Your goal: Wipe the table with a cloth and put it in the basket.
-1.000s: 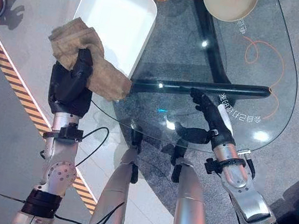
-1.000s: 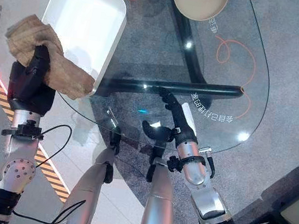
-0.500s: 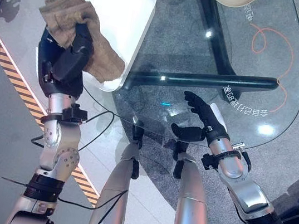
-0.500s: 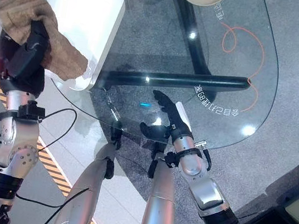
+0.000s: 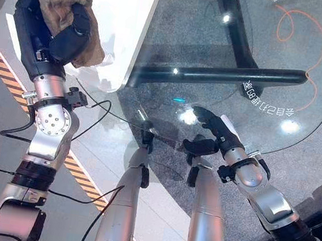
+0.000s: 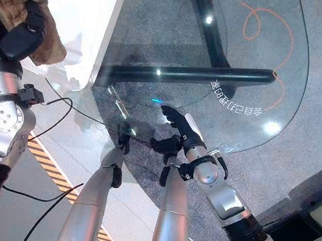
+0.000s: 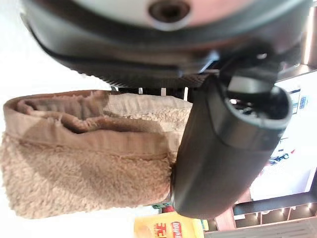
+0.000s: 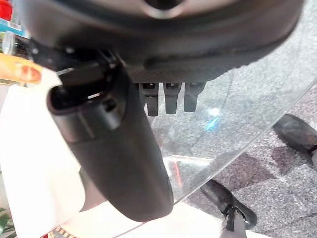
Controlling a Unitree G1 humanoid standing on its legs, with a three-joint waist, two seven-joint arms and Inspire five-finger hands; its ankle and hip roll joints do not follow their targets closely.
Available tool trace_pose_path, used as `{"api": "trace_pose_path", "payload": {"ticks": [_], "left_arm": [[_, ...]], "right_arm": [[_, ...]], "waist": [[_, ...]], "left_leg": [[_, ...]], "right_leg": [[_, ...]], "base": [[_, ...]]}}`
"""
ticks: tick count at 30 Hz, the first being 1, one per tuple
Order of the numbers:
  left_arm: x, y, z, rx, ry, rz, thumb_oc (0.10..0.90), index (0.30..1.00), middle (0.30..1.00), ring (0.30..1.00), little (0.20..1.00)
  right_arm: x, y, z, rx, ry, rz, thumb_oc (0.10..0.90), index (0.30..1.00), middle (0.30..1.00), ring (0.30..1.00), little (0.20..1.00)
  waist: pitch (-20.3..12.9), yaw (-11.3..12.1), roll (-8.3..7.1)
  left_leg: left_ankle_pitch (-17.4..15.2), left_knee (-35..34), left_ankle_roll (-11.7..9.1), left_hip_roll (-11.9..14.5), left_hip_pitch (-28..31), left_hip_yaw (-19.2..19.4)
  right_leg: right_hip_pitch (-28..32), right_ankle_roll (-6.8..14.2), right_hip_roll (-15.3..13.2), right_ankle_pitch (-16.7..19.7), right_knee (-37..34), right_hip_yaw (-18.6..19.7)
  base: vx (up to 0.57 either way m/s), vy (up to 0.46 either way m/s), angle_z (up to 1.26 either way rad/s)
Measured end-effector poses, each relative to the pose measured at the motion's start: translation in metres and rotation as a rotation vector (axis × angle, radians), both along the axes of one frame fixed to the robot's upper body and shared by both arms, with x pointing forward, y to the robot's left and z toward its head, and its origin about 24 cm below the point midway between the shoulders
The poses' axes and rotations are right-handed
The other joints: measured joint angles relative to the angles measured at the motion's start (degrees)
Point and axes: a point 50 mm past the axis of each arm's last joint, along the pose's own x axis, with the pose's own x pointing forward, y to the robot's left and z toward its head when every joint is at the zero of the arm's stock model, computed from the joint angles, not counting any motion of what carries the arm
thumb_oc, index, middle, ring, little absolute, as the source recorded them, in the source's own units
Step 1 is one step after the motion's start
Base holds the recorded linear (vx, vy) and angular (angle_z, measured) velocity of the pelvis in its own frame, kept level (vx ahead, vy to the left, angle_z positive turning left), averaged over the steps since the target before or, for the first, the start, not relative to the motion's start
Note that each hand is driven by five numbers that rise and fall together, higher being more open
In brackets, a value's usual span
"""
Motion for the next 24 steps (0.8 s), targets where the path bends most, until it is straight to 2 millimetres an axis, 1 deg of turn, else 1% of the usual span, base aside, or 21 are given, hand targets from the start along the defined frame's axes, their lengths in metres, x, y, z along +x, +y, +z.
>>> {"api": "trace_pose_path", "payload": {"ticks": [3, 6, 9, 12, 13, 16, 19, 22, 24], "left_arm": [[0.007, 0.001, -0.001, -0.004, 0.027, 0.042, 0.1, 0.3, 0.3, 0.3, 0.2], [0.011, 0.008, -0.005, -0.035, 0.046, 0.106, 0.1, 0.3, 0.3, 0.3, 0.2], [0.014, 0.013, -0.008, -0.038, 0.059, 0.152, 0.1, 0.3, 0.3, 0.3, 0.2], [0.014, 0.013, -0.005, -0.022, 0.049, 0.182, 0.1, 0.3, 0.3, 0.3, 0.2], [0.014, 0.012, -0.002, -0.014, 0.044, 0.186, 0.1, 0.3, 0.3, 0.3, 0.2], [0.018, 0.006, 0.002, 0.012, 0.042, 0.188, 0.1, 0.3, 0.3, 0.3, 0.2], [0.028, 0.002, 0.01, 0.038, 0.046, 0.216, 0.1, 0.3, 0.3, 0.3, 0.2], [0.039, 0.001, 0.018, 0.073, 0.06, 0.251, 0.1, 0.3, 0.3, 0.3, 0.2], [0.04, 0.001, 0.02, 0.075, 0.057, 0.262, 0.1, 0.3, 0.3, 0.3, 0.2]], "right_arm": [[0.003, 0.002, 0.006, 0.001, -0.012, -0.002, 0.8, 0.9, 0.9, 0.9, 0.9], [0.007, 0.002, 0.014, -0.003, -0.029, -0.002, 0.8, 0.9, 0.9, 0.9, 0.9], [0.009, 0.003, 0.019, 0.014, -0.016, 0.01, 0.8, 0.9, 0.9, 0.9, 0.9], [0.009, 0.003, 0.023, 0.034, -0.015, 0.019, 0.8, 0.9, 0.9, 0.9, 0.9], [0.009, 0.004, 0.024, 0.041, -0.014, 0.025, 0.8, 0.9, 0.9, 0.9, 0.9], [0.01, 0.006, 0.026, 0.048, -0.012, 0.032, 0.8, 0.9, 0.9, 0.9, 0.9], [0.013, 0.008, 0.034, 0.053, -0.039, 0.039, 0.8, 0.9, 0.9, 0.9, 0.9], [0.018, 0.011, 0.049, 0.063, -0.078, 0.045, 0.8, 0.9, 0.9, 0.9, 0.9], [0.021, 0.011, 0.053, 0.073, -0.086, 0.044, 0.8, 0.9, 0.9, 0.9, 0.9]], "waist": [[-0.01, -0.25, -0.01], [-0.01, -0.78, -0.03], [-0.04, -1.29, -0.09], [-0.02, -1.57, -0.18], [-0.07, -1.56, -0.44], [-0.11, -1.53, -0.53], [-0.12, -1.66, -0.53], [-0.15, -1.92, -0.59], [-0.14, -2.3, -0.62]], "left_leg": [[-0.01, 0.1, -0.01, 0.01, -0.6, -0.07], [-0.01, 0.42, -0.01, 0.04, -1.82, -0.09], [-0.28, 1.42, -0.18, 0.19, -3.09, -0.31], [-0.33, 2.08, -0.23, 0.33, -3.98, -0.71], [-0.3, 2.31, -0.3, 0.37, -4.38, -0.73], [-0.67, 3.15, -0.71, 0.66, -5.22, -0.9], [-0.69, 3.37, -0.86, 1.06, -6.62, -0.91], [-0.54, 4.02, -1.13, 1.59, -9.15, -0.97], [-0.59, 4.23, -1.23, 1.68, -10.09, -1.01]], "right_leg": [[-0.55, -0.03, 0.0, 0.04, 0.01, -0.07], [-1.73, -0.07, 0.0, 0.07, 0.3, -0.07], [-2.63, -0.09, 0.07, 0.05, 0.74, -0.15], [-3.16, -0.19, 0.18, 0.07, 0.99, -0.19], [-3.61, -0.29, 0.16, 0.1, 1.22, -0.24], [-4.27, -0.42, 0.48, 0.1, 1.7, -0.25], [-5.72, -0.75, 0.86, 0.26, 1.89, -0.27], [-8.07, -1.29, 1.35, 0.74, 2.01, -0.4], [-8.8, -1.32, 1.32, 0.74, 1.96, -0.44]], "base": [[0.0, 0.0, 0.0], [0.04, 0.016, 0.0], [0.02, 0.006, 0.0], [0.0, 0.0, 0.0], [0.0, 0.0, 0.0], [0.0, 0.0, 0.0], [-0.01, -0.001, -0.05], [-0.04, 0.026, -0.05], [0.04, 0.038, -0.01]]}}
